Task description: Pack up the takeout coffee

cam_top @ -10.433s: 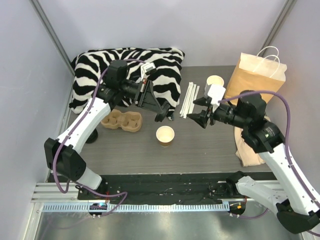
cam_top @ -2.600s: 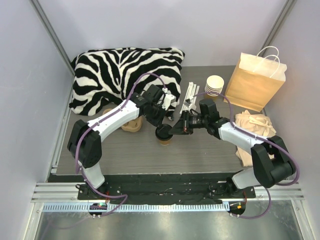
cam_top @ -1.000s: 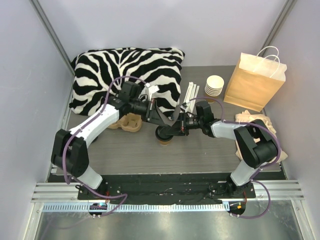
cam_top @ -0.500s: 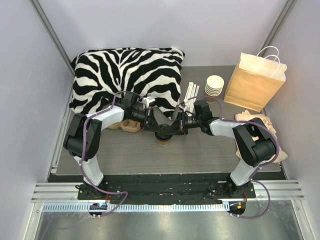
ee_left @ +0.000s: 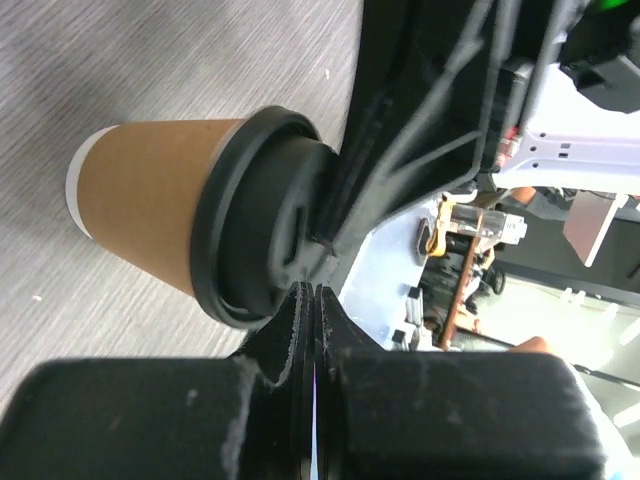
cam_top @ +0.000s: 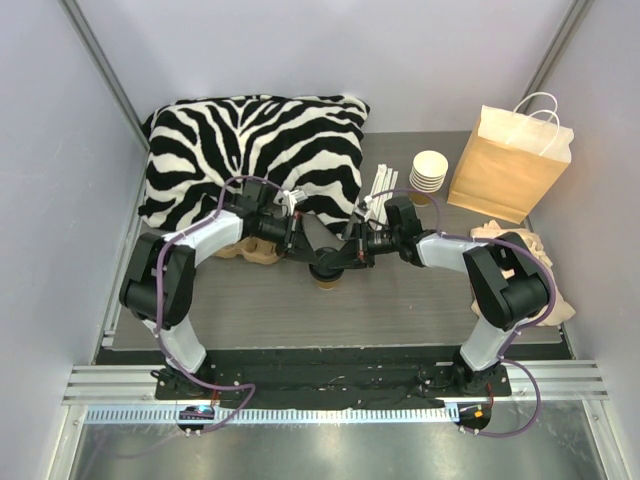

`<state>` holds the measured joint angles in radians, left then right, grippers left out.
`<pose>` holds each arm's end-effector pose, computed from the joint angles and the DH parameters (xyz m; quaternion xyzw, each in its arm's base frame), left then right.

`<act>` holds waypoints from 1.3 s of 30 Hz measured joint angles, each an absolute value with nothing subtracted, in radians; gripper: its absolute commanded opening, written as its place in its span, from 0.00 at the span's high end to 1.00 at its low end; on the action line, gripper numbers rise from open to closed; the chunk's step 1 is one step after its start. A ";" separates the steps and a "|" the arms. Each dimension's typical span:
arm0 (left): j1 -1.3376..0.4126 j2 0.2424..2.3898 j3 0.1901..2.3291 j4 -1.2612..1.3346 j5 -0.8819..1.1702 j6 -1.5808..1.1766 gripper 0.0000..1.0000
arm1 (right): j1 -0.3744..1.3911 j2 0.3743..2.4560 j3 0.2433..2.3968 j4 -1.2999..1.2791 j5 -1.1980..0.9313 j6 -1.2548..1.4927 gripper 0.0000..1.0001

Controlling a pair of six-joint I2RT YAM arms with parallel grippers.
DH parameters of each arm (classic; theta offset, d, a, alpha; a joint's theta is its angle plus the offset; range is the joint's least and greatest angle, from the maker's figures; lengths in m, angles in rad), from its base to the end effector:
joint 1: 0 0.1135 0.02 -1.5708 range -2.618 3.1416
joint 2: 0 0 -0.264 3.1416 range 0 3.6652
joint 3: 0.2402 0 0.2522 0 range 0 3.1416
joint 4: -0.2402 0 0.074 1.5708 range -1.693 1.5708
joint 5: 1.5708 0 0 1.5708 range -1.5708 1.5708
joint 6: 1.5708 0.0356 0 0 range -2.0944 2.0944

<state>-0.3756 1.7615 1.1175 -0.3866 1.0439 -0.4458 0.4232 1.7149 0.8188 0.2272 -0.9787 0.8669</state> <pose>0.3136 -0.1567 0.1948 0.1036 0.8396 -0.5329 0.0202 0.2901 0.1630 0.1627 -0.0250 0.8200 0.5693 0.0530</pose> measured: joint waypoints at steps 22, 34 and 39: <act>-0.380 1.861 1.205 -0.324 1.006 -0.573 1.00 | 0.425 1.731 0.846 0.201 -0.972 0.844 0.99; -0.372 1.671 1.189 -0.376 0.937 -0.533 1.00 | 0.425 1.730 0.855 0.183 -0.970 0.836 0.99; -0.430 1.561 1.126 -0.352 0.951 -0.538 1.00 | 0.425 1.730 0.857 0.179 -0.970 0.837 0.99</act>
